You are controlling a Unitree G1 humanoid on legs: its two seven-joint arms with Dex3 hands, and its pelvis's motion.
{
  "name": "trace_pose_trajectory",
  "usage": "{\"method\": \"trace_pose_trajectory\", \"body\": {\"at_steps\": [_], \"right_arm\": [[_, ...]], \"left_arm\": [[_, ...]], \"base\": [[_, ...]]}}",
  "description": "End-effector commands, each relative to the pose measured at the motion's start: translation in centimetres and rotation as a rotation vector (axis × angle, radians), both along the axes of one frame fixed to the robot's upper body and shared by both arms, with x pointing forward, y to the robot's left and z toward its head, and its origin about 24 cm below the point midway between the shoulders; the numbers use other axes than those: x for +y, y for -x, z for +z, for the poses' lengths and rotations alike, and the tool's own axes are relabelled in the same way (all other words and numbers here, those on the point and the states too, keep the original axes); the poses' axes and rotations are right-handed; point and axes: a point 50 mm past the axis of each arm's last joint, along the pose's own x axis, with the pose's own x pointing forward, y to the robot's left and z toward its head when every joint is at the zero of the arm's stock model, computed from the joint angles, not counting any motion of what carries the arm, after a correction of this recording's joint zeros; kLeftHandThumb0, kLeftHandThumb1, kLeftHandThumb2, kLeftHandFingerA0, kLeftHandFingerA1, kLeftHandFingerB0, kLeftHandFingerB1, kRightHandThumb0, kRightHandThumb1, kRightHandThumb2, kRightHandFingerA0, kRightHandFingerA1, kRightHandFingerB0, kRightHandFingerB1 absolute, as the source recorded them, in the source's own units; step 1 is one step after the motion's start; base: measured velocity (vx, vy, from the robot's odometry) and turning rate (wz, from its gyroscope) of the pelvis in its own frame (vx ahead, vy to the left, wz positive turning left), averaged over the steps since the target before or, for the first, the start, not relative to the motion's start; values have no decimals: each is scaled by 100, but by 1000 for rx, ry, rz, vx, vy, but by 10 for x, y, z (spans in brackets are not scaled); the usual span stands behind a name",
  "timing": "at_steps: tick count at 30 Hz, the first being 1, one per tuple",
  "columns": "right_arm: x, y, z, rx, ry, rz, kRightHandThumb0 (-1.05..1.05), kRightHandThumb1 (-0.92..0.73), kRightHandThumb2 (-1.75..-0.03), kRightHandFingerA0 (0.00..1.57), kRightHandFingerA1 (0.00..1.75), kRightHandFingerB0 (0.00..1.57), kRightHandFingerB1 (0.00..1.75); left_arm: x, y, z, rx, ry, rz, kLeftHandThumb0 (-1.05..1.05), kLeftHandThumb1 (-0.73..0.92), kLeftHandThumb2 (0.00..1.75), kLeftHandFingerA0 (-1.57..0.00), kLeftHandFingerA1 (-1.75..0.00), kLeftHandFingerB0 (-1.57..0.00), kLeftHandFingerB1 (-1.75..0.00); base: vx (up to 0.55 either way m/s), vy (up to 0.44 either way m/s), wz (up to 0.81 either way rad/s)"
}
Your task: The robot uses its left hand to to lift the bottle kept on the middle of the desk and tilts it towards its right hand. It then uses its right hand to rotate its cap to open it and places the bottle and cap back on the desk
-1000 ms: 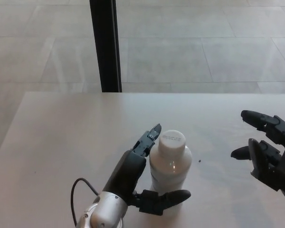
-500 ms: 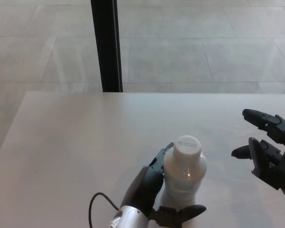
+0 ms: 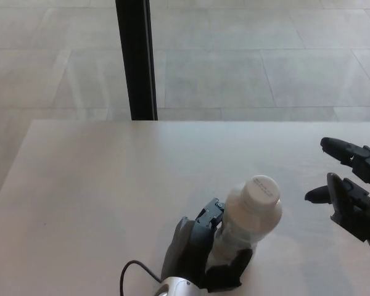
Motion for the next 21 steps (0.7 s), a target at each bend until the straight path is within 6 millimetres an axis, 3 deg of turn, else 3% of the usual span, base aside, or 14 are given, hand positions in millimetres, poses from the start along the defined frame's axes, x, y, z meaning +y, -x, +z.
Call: {"method": "trace_pose_trajectory", "body": {"at_steps": [1, 5, 16, 17, 18, 19, 21], "right_arm": [[-9, 0, 14, -70, -52, -112, -77, -71, -62, 78, 121, 54, 49], [-9, 3, 12, -53, -69, -109, -75, -71, -62, 88, 118, 58, 51], [-6, 12, 9, -43, 8, -48, -75, -71, -63, 87, 124, 57, 53], [-4, 15, 8, -44, 38, -15, -71, -70, -62, 85, 120, 57, 51], [-4, 17, 7, -43, 50, -2, -70, -68, -62, 87, 117, 58, 50], [-3, 18, 7, -41, 61, 4, -71, -68, -61, 90, 116, 58, 50], [1, 21, 6, -31, 73, 32, -68, -65, -60, 91, 117, 58, 49]], "left_arm": [[-50, 14, 16, -88, 330, 315, 0, 92, 149, -105, -127, -90, -119], [-44, 12, 13, -64, 354, 315, 0, 92, 151, -108, -129, -92, -120], [-20, 3, 8, -35, 297, 272, 1, 91, 152, -115, -134, -98, -124], [-11, -2, 10, -34, 202, 247, 0, 67, 161, -108, -175, -91, -175], [-5, -6, 11, -14, 174, 235, 6, 68, 155, -106, -175, -87, -175], [-1, -8, 13, -11, 147, 226, 5, 70, 153, -113, -175, -96, -161], [14, -16, 18, -44, 70, 196, 13, 67, 153, -120, -175, -101, -156]], "base": [[0, 0, 0], [0, 0, 0], [0, 0, 0], [0, 0, 0], [0, 0, 0], [0, 0, 0], [0, 0, 0]]}}
